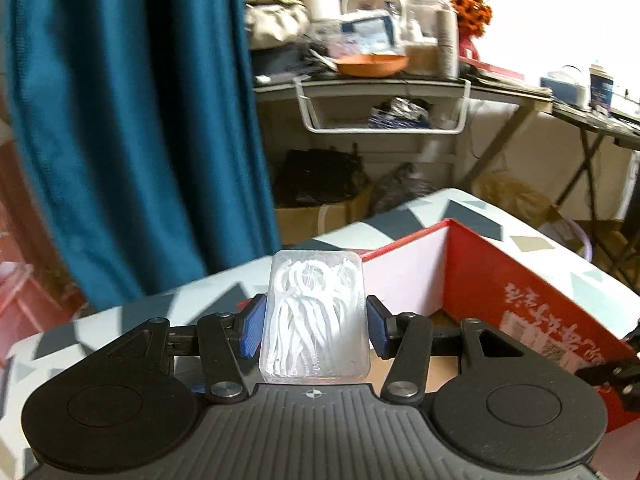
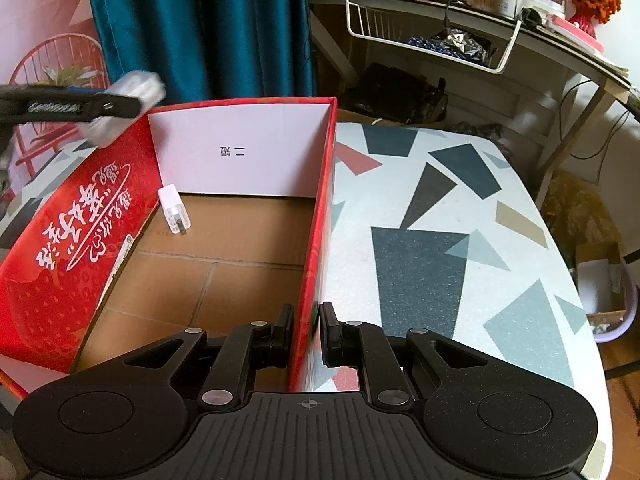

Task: Organize rigid objects
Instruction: 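Carry the floss box into the red box and open the left gripper, then move the left gripper back to the remaining items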

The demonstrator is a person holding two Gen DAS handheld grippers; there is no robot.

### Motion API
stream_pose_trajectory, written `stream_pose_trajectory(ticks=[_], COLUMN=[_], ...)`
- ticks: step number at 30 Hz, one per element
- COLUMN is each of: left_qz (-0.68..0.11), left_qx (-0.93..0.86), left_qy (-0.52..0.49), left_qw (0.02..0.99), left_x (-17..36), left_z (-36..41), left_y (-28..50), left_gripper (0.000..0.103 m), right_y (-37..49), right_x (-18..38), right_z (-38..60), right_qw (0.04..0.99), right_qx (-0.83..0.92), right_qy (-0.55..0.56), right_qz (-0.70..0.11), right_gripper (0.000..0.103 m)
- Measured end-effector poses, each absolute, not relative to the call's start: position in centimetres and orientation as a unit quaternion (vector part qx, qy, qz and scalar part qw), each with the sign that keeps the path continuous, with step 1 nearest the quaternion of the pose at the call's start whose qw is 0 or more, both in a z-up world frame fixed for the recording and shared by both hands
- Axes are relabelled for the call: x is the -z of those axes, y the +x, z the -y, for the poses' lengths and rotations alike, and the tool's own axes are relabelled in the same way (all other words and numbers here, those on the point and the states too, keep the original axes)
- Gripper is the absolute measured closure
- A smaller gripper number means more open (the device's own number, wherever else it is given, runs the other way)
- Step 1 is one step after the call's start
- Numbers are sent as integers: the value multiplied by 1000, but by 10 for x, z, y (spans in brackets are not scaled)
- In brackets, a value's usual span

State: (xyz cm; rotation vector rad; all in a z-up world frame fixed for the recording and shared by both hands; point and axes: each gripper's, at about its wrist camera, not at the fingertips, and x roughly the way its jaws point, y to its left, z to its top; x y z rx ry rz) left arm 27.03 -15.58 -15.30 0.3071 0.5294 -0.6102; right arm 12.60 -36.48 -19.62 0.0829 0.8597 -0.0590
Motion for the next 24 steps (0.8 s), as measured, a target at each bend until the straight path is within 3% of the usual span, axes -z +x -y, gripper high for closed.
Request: stream_pose_trajectory(ticks=[11,24], left_qz=[-326,-337], left_qx=[328,327], left_qy=[223,202], left_qw=[858,860], left_x=[189,185], left_z=[201,197], left_y=[286,294], left_gripper=[48,47], right_y=[128,128], right_x=[196,197], right_z=[365,366], right_qw=[908,908], right_qx=[23,21], right_qy=[38,38], right_qz=[-418,-417], right_gripper=[90,90])
